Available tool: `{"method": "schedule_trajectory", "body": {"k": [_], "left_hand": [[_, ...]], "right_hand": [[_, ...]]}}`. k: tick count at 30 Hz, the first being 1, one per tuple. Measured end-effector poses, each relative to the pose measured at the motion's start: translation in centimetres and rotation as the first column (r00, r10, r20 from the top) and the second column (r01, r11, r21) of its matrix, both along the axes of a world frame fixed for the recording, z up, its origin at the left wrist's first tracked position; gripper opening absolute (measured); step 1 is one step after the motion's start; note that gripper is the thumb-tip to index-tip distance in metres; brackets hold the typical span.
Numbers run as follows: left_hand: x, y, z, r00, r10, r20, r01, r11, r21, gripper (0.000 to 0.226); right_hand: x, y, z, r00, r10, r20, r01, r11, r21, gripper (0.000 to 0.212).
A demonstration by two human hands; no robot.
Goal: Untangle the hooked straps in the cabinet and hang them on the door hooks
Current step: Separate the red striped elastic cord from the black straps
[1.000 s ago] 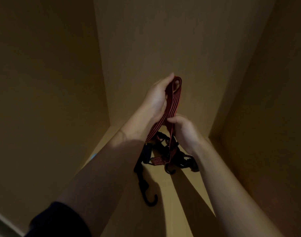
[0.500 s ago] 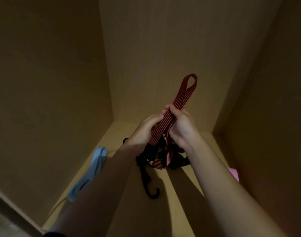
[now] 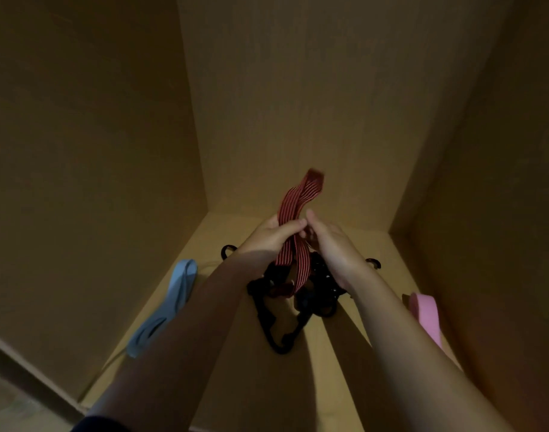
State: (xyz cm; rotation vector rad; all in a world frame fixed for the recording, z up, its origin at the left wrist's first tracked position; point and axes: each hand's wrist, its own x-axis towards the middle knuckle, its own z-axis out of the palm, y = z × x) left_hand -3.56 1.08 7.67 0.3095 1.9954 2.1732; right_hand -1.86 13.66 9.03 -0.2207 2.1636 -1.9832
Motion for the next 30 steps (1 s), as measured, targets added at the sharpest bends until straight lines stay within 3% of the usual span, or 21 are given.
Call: {"method": "schedule_trajectory", "body": {"k": [3,5,8,10,13,17,20,21,24,27,30], "left_hand": [[-0.6,-0.2,0.1,0.996,0.082,0.034,-0.084,0.993,0.078,0.013],[-0.6,0.1,0.3,0.994,0.095,0.050,-0.099,0.989,0.105,0.018],[-0.5,1.0,1.0,0.982,0.060,0.180,-0.111,0.951,0.287,0.017],[-0.6,1.4,1.6,0.964,0.002,0.267,-0.119,0.898,0.423,0.024],[-0.9,1.6,2.7,0.968,-0.037,0.249,-0.100,0.852,0.515,0.037],[-0.8,1.2,3.0,0.989,0.036,0.146,-0.071,0.967,0.243,0.049],[0.3,1.3,1.7,0.981,-0.132,0.140,0.127,0.991,0.046,0.057],[0.6,1.4,1.2,0.975,-0.174,0.137,0.175,0.985,0.004,0.050],[1.3,1.7,1.0,0.984,-0.158,0.079,0.160,0.987,-0.015,0.026],[1.9,1.8,2.2,0.997,-0.062,0.037,0.061,0.998,0.030,0.028],[2.3,1.8,3.6,1.000,-0.011,-0.009,0.011,0.998,-0.060,0.027]], "right_hand": [[0.8,0.6,-1.8,0.998,0.050,0.039,-0.048,0.998,-0.049,0.036],[1.3,0.7,-2.7,0.997,0.069,0.019,-0.069,0.998,0.002,0.030],[2.1,0.2,-3.5,0.993,0.113,-0.043,-0.109,0.990,0.091,0.036],[2.3,-0.3,-3.8,0.993,0.082,-0.086,-0.071,0.989,0.129,0.033],[2.5,-0.6,-3.0,0.995,-0.048,-0.092,0.049,0.999,0.004,0.017],[2.2,0.0,0.7,0.988,-0.155,0.030,0.157,0.945,-0.288,0.016],[1.1,0.4,3.1,0.980,-0.187,0.066,0.197,0.883,-0.427,0.010],[0.9,0.4,3.6,0.979,-0.187,0.078,0.202,0.878,-0.434,0.018],[0.5,0.3,4.6,0.984,-0.155,0.093,0.180,0.867,-0.465,0.011],[0.5,0.4,5.1,0.990,-0.099,0.099,0.136,0.857,-0.497,0.014],[0.2,0.6,5.6,0.990,-0.117,0.076,0.139,0.856,-0.498,0.030]]}}
